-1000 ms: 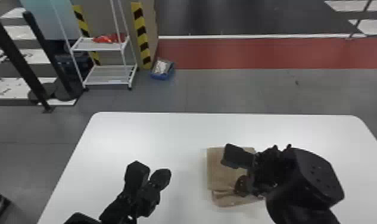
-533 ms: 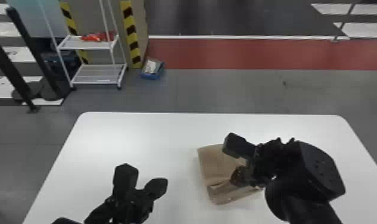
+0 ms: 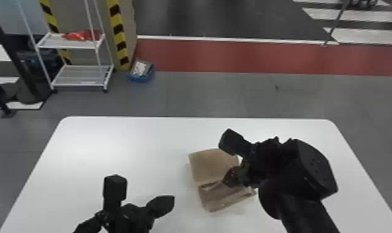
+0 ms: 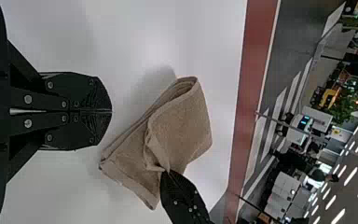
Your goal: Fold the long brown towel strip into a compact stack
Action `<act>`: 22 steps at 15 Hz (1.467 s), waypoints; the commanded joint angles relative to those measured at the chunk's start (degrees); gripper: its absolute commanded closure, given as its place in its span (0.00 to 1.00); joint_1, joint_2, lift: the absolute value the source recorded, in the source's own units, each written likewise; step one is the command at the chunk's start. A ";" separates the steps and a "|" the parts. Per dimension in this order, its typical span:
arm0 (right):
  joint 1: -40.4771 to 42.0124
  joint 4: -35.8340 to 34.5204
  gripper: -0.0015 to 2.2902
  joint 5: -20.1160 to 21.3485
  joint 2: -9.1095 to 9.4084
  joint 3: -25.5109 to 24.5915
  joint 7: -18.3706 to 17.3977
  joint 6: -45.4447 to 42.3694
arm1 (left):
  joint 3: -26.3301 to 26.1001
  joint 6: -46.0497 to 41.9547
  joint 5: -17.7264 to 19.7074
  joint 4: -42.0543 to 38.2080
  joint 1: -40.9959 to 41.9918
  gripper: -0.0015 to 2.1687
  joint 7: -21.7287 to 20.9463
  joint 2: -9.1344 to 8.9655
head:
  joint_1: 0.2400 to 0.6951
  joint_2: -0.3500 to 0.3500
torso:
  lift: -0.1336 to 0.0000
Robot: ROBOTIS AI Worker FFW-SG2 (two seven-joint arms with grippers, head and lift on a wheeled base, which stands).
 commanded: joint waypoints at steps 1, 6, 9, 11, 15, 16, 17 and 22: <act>0.03 -0.05 0.57 -0.62 0.00 0.27 0.58 1.00 | -0.22 -1.39 -0.40 1.65 -0.82 0.67 -0.73 -0.89 | 1.00 0.40 | 1.00; 0.73 -2.24 0.57 -2.55 0.44 1.32 1.90 2.76 | -1.71 -1.21 -1.63 2.79 -2.49 0.67 -0.38 -0.98 | 1.00 0.40 | 1.00; 0.73 -2.95 0.57 -3.08 1.49 2.38 2.69 4.17 | -1.98 -1.21 -2.25 3.40 -2.67 0.67 -0.29 -0.89 | 1.00 0.42 | 1.00; 0.73 -3.21 0.57 -3.16 1.58 2.81 2.60 4.17 | -1.98 -1.21 -2.34 3.49 -2.75 0.67 -0.29 -0.89 | 1.00 0.44 | 1.00; 2.22 -6.37 0.57 -4.13 -0.97 -2.90 5.60 2.58 | -1.71 -1.21 -2.60 3.49 -2.84 0.67 0.15 -0.54 | 1.00 0.45 | 1.00; 2.93 -8.57 0.57 -5.19 -2.29 -4.30 5.60 2.41 | -1.71 -1.21 -2.95 3.67 -3.19 0.67 0.42 -0.62 | 1.00 0.43 | 1.00; 3.89 -10.33 0.57 -5.63 -3.70 -5.10 5.60 2.41 | -1.80 -1.04 -2.95 3.76 -3.46 0.67 0.42 -0.71 | 1.00 0.41 | 1.00; 5.74 -8.13 0.57 -5.01 -5.10 -2.90 5.42 0.47 | -3.73 -0.86 -4.18 3.58 -3.46 0.67 1.73 -0.98 | 1.00 0.29 | 1.00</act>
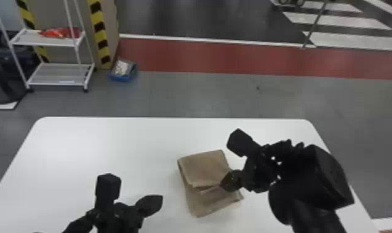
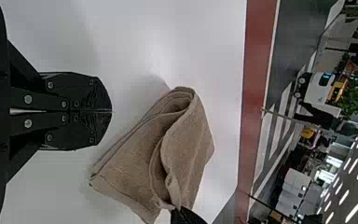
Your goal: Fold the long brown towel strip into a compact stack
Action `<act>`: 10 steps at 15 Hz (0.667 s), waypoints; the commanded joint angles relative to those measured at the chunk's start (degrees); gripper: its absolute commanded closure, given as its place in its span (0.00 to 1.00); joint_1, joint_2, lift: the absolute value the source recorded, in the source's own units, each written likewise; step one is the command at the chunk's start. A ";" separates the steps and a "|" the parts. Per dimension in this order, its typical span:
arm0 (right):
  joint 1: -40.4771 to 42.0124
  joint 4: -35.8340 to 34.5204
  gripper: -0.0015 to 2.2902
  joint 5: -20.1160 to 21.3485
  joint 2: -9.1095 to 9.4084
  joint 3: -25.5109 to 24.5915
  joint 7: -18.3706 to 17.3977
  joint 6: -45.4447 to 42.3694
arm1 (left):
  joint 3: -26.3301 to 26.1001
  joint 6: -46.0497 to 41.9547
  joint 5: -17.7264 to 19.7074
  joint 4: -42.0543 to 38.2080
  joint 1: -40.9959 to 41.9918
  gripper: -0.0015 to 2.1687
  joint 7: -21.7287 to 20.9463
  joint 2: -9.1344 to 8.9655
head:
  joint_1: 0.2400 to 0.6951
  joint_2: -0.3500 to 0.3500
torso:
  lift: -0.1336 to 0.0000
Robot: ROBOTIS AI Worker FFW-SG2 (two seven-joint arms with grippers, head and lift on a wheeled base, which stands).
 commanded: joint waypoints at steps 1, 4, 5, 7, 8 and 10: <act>0.24 2.43 0.57 0.93 0.81 2.37 -0.61 -0.42 | -0.53 0.00 -0.59 -0.12 -0.09 0.67 0.34 -0.03 | 1.00 0.29 | 1.00; 0.15 5.42 0.57 2.34 1.77 4.39 -1.84 -0.24 | -0.01 -0.18 -0.59 -0.12 0.26 0.67 0.43 0.14 | 1.00 0.31 | 1.00; 0.15 6.04 0.56 3.04 2.21 4.83 -2.10 -0.07 | 0.17 -0.35 -0.50 -0.21 0.53 0.67 0.43 0.32 | 1.00 0.32 | 1.00; 0.15 5.77 0.52 2.95 2.39 4.74 -2.02 0.81 | 0.52 -0.35 -0.50 -0.73 0.79 0.67 0.43 0.32 | 1.00 0.33 | 1.00; 0.33 4.89 0.36 2.60 2.39 4.48 -1.58 1.34 | 0.87 -0.35 -0.50 -1.35 1.32 0.67 0.43 0.41 | 1.00 0.35 | 1.00; 1.65 1.55 0.01 0.14 2.39 1.31 -0.43 1.87 | 1.14 -0.35 -0.50 -1.79 1.41 0.67 0.34 0.49 | 1.00 0.35 | 1.00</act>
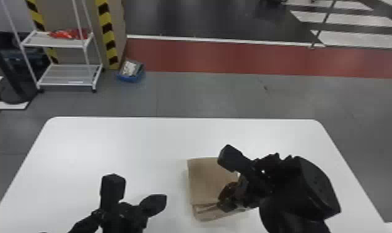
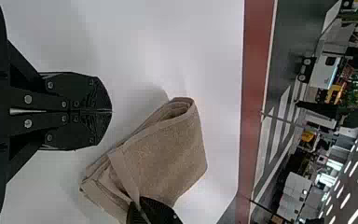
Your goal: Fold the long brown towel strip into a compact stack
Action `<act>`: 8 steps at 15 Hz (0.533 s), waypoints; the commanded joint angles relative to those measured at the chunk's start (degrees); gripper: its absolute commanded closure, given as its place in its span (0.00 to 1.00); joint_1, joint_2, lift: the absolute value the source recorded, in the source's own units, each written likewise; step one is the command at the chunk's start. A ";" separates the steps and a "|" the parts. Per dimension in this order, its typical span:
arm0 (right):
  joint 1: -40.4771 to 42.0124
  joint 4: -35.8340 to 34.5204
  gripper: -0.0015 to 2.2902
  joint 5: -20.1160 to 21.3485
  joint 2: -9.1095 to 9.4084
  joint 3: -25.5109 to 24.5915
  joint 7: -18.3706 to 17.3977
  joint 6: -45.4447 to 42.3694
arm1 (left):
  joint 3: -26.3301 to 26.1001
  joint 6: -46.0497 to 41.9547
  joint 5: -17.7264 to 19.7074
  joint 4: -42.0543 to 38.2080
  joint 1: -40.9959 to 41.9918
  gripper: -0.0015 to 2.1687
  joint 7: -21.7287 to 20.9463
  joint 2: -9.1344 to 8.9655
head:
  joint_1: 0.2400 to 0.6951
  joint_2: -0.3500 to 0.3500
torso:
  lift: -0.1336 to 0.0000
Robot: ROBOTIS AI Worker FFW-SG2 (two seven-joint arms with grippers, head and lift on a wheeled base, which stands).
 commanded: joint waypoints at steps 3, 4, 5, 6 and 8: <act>2.21 -6.85 0.01 -6.50 -0.09 -8.02 0.88 1.24 | 0.87 -0.20 0.00 -1.62 0.82 0.67 -0.03 0.06 | 1.00 0.35 | 1.00; 2.39 -8.43 0.02 -9.49 -0.09 -10.48 0.88 2.64 | 0.95 -0.55 0.00 -1.80 0.91 0.67 -0.03 0.06 | 1.00 0.34 | 1.00; 2.65 -9.93 0.02 -12.83 0.00 -13.46 0.88 3.52 | 1.13 -0.73 0.00 -1.89 0.91 0.67 -0.03 0.06 | 1.00 0.33 | 1.00; 2.65 -10.98 0.02 -16.87 0.09 -16.89 0.88 5.10 | 1.39 -1.26 0.00 -1.89 0.91 0.67 0.06 0.06 | 1.00 0.32 | 1.00; 2.65 -11.95 0.02 -24.43 0.96 -23.84 -0.10 5.45 | 1.92 -4.07 -0.09 -1.89 0.91 0.67 0.41 0.15 | 1.00 0.29 | 1.00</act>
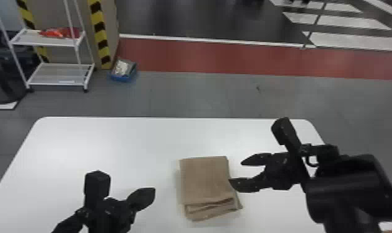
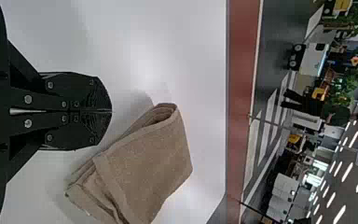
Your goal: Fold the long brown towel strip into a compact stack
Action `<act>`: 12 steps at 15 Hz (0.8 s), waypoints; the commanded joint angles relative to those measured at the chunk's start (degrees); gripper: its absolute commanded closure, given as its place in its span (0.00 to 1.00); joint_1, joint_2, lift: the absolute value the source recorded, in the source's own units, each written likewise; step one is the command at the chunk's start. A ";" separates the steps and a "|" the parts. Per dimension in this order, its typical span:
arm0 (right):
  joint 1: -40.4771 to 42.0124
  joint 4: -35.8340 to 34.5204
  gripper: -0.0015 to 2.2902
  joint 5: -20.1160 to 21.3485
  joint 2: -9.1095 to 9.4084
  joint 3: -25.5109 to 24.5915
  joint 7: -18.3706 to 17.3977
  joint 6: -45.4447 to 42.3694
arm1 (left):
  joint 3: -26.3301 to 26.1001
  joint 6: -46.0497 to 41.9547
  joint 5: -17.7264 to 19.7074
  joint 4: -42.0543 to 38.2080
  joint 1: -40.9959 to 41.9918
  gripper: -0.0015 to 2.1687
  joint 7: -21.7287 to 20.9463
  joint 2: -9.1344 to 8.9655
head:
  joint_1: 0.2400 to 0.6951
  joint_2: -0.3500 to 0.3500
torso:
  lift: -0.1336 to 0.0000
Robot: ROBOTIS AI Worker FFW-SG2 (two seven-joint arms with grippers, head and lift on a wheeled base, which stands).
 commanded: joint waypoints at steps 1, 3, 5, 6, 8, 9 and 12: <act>0.03 -0.75 0.02 -8.09 0.87 -7.84 -2.92 -0.27 | 0.40 -4.66 -0.21 0.07 0.00 0.67 0.64 0.08 | 1.00 0.27 | 1.00; 0.91 -0.05 0.02 -12.93 1.92 -11.97 -8.72 -3.97 | 0.49 -9.40 -0.92 0.07 0.00 0.64 1.34 0.17 | 1.00 0.24 | 1.00; 2.23 1.18 0.02 -16.35 3.94 -15.13 -14.17 -10.29 | 0.84 -12.92 -2.67 0.07 -0.35 0.55 2.57 -0.27 | 1.00 0.21 | 1.00; 2.49 1.97 0.02 -17.94 4.82 -16.54 -16.55 -12.58 | 1.10 -13.27 -3.46 0.07 -0.79 0.47 3.01 -0.53 | 1.00 0.19 | 1.00; 2.49 3.73 0.02 -22.24 5.70 -19.00 -20.24 -16.80 | 1.63 -13.80 -3.46 -0.01 -2.72 0.21 4.59 -0.53 | 1.00 0.19 | 1.00; 2.49 4.08 0.02 -24.62 6.05 -19.88 -21.73 -18.03 | 1.46 -13.80 -3.46 -0.01 -3.95 0.04 6.00 -0.53 | 1.00 0.18 | 1.00; 2.49 4.17 0.02 -30.77 6.37 -20.76 -25.07 -22.77 | 1.63 -15.91 -3.99 -0.80 -6.33 0.01 9.87 -0.71 | 1.00 0.19 | 1.00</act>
